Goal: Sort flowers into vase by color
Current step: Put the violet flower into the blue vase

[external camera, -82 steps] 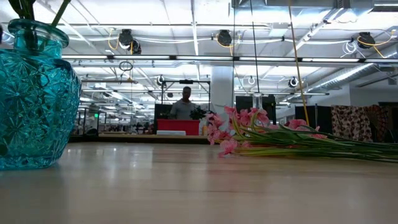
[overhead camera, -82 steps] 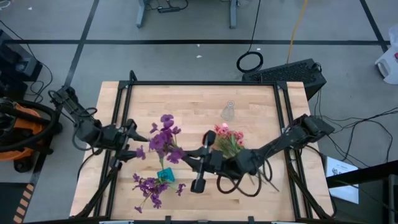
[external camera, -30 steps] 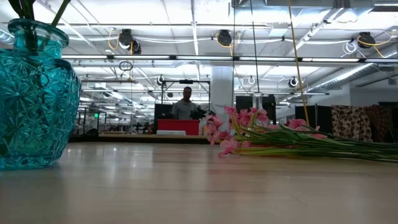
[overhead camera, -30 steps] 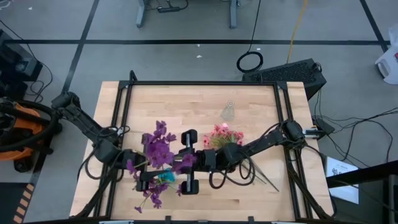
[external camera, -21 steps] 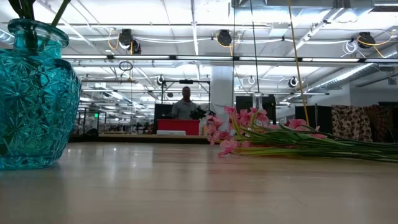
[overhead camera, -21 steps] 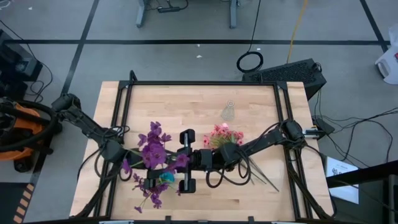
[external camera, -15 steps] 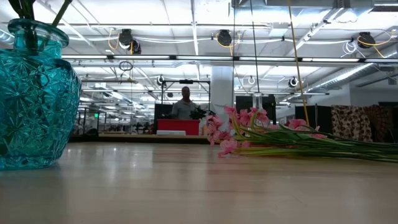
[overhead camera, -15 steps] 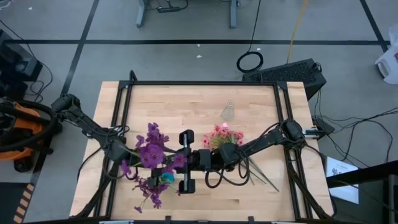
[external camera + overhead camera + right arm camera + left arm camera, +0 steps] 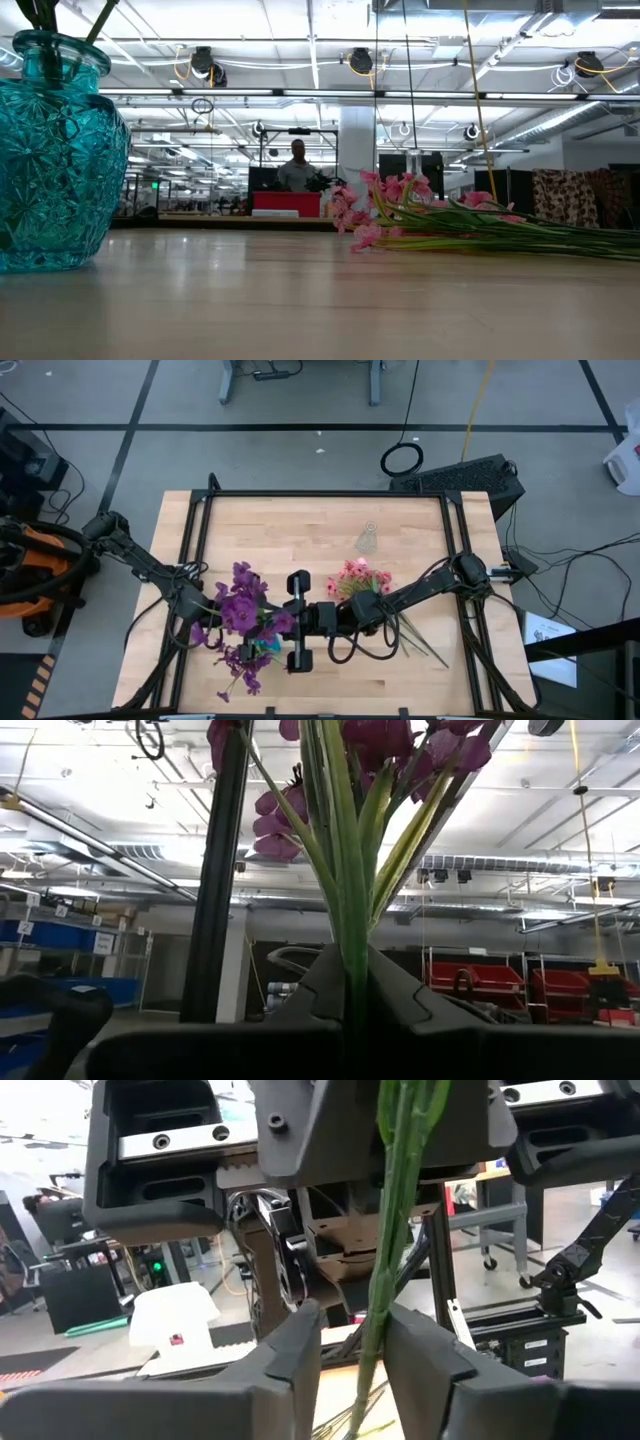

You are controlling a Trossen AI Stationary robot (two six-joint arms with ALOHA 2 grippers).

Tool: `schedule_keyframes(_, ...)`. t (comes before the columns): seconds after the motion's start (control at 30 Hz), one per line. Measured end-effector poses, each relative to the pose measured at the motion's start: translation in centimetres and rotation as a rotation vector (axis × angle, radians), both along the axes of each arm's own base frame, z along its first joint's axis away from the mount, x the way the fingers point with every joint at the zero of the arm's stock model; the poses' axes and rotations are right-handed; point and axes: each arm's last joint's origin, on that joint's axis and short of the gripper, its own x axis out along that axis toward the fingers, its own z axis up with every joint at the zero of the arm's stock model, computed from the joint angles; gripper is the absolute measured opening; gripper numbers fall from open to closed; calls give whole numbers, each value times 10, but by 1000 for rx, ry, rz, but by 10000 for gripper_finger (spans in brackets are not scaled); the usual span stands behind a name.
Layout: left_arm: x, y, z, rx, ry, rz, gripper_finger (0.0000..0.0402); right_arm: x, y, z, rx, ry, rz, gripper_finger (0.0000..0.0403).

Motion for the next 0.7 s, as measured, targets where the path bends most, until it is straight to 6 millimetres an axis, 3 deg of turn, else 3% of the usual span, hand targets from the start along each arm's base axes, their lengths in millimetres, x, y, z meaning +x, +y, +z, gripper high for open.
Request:
schedule_keyframes(0.37,-8,-10,2,3,-7,-86,13,-6,12,1,6,-4,-35,17)
schedule_keyframes(0.53,-20,-15,8,-19,-29,-107,20,-8,22,-2,0,37,-42,65)
schedule_keyframes(0.7,-34,-16,17,-35,-42,-131,21,-15,33,-2,26,80,-155,137)
